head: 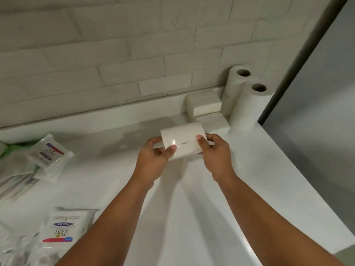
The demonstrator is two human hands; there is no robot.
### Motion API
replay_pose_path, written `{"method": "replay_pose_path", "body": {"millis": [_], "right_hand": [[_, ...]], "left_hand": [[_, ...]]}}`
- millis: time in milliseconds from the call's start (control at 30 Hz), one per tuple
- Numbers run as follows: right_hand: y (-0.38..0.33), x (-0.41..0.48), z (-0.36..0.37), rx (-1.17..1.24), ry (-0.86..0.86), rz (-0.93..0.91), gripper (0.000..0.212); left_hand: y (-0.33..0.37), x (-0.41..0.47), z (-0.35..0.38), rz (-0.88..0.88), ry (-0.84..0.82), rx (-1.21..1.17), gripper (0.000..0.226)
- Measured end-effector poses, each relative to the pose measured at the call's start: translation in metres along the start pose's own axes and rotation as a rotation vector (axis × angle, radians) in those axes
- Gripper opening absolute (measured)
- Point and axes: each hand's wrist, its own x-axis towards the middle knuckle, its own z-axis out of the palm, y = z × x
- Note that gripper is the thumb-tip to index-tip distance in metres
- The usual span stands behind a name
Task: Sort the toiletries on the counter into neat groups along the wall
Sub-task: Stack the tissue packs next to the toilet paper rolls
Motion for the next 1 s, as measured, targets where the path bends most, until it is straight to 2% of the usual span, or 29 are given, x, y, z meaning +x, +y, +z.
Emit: {"method": "replay_pose_path", "body": {"millis": [100, 300, 433, 833, 1000], "right_hand": [[0.006, 0.023, -0.027, -0.041, -0.016, -0.026, 0.02], [0.016, 0.07, -0.062, -0.16, -0.001, -0.066, 0.032], [0.02, 0.092, -0.072, -0.177, 0.017, -0.084, 0.029], [0.037, 0.137, -0.07, -0.225, -0.077, -0.073, 0.026], [0.04, 0.146, -0.07, -0.232, -0.114, -0.044, 0.028]], "left_hand": [[0.004, 0.014, 0.039, 0.046, 0.019, 0.006, 0.034], [0.009, 0.046, 0.096, 0.061, 0.091, 0.057, 0.035], [0.011, 0.067, 0.122, 0.072, 0.092, 0.081, 0.027], [0.012, 0.106, 0.152, 0.015, 0.139, 0.218, 0.037], [0.011, 0.108, 0.162, 0.002, 0.04, 0.157, 0.026]]}}
